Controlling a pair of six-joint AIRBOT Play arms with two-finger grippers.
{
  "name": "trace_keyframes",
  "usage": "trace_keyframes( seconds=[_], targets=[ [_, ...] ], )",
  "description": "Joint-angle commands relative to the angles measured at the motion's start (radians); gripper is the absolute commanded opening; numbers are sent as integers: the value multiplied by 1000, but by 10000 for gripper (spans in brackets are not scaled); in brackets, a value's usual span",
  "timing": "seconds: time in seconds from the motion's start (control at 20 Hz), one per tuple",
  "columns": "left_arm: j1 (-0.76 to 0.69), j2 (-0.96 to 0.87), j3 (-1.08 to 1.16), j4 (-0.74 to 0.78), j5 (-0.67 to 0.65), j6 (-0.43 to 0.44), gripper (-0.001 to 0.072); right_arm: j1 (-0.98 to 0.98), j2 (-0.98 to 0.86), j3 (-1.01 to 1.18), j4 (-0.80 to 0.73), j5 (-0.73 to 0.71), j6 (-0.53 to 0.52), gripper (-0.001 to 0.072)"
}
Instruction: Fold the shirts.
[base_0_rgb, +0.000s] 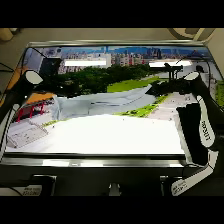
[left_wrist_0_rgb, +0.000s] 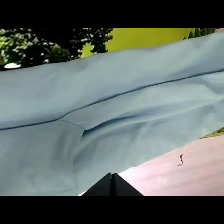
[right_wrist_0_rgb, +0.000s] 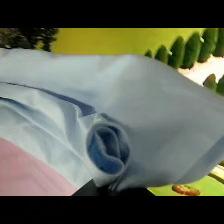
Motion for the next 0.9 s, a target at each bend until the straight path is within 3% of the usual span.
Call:
trace_keyframes(
  seconds=[0.0, 0.15, 0.35, 0.55, 0.7, 0.85],
  targets=[
    [-134, -98, 1, -84, 137, -3, 29, 20, 176, 4, -19, 96, -14, 16],
    [-230, -230, 1, -340, 208, 6, 28, 80, 324, 4, -132, 191, 52, 17],
    [-336, -353, 1, -619, 221, 113, 27, 106, 484, 4, -175, 277, 121, 17],
    [-404, -403, 1, -949, 226, 333, 27, 106, 564, 4, -174, 290, 127, 18],
    [-354, -381, 0, -964, 154, 438, 22, 106, 555, 4, -136, 232, 153, 18],
    [-207, -256, -5, -836, 130, 447, 22, 117, 498, 4, -14, 153, 152, 18]
  ],
)
